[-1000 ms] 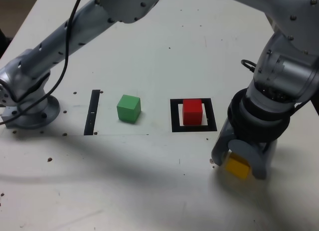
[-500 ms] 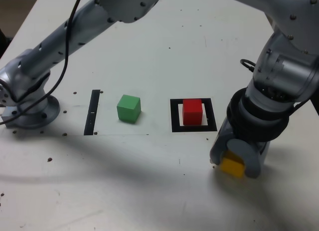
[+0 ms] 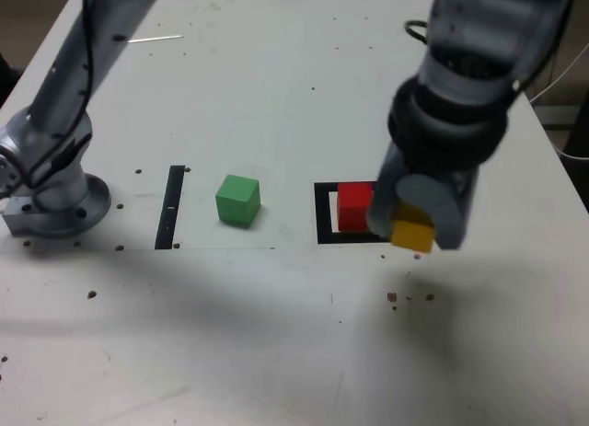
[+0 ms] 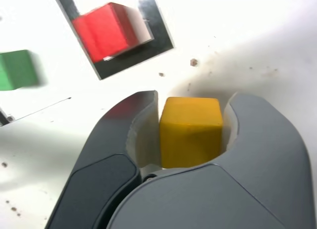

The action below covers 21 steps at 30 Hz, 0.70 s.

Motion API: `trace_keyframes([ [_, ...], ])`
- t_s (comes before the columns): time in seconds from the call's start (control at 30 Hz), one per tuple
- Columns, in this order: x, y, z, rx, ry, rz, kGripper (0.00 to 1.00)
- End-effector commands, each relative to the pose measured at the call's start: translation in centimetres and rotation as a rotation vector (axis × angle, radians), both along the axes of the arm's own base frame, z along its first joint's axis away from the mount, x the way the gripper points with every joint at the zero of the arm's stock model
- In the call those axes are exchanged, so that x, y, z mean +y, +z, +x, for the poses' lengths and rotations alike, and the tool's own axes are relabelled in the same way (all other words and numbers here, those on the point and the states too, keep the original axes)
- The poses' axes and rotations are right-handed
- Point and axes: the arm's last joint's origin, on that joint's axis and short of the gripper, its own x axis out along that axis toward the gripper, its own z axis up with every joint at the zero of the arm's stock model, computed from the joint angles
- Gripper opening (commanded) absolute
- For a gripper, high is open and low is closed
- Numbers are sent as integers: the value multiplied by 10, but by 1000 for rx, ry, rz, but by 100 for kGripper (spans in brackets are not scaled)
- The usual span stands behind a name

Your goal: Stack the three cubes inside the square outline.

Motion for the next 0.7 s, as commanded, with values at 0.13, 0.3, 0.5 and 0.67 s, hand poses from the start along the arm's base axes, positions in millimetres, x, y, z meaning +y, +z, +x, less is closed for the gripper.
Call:
trace_keyframes([
  [0.13, 24, 21, -20, -15, 83, 2, 33],
  [0.3, 41, 25, -37, -5, 162, 3, 33],
  [0.5, 60, 21, -48, 26, 243, -14, 33],
  [0.67, 76, 18, -50, 41, 285, -25, 33],
])
